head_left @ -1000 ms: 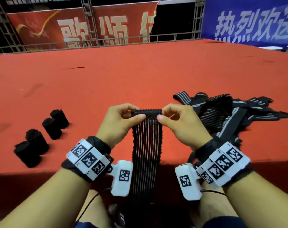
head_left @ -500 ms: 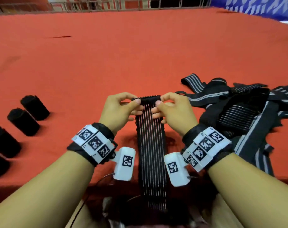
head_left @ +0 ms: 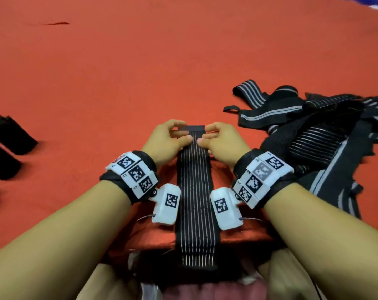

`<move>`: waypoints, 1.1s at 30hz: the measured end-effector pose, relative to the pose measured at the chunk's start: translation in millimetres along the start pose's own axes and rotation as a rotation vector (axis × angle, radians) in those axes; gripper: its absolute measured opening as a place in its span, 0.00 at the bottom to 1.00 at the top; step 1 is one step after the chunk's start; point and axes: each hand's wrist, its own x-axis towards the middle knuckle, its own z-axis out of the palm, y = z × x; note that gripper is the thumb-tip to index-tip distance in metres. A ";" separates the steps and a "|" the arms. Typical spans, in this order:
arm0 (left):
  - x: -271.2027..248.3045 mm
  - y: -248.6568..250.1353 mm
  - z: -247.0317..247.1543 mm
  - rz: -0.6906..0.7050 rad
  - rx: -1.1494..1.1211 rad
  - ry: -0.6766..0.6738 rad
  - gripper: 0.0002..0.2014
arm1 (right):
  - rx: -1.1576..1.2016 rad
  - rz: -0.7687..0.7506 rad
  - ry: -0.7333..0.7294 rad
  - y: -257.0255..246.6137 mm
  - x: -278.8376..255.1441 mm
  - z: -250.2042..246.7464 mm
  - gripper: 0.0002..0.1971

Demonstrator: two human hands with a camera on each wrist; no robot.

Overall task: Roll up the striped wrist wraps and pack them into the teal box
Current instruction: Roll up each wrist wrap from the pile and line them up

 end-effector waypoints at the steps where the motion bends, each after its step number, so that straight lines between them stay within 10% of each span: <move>1: -3.0 1.4 4.6 0.028 0.021 0.000 0.15 | -0.009 -0.014 0.008 0.8 -6.5 -4.8 0.20; 11: -38.8 42.7 98.0 0.248 0.185 -0.199 0.07 | -0.117 -0.129 0.268 23.5 -98.5 -96.9 0.11; 15: -39.9 50.9 135.1 0.200 0.317 -0.147 0.21 | -0.045 -0.074 0.400 52.0 -105.8 -124.5 0.12; 21: -24.7 57.7 170.5 0.120 0.427 -0.110 0.16 | -0.076 -0.141 0.253 63.9 -106.1 -138.6 0.24; 33: -21.3 74.3 133.1 0.257 0.198 0.343 0.11 | 0.265 0.113 0.159 73.1 -77.5 -156.9 0.50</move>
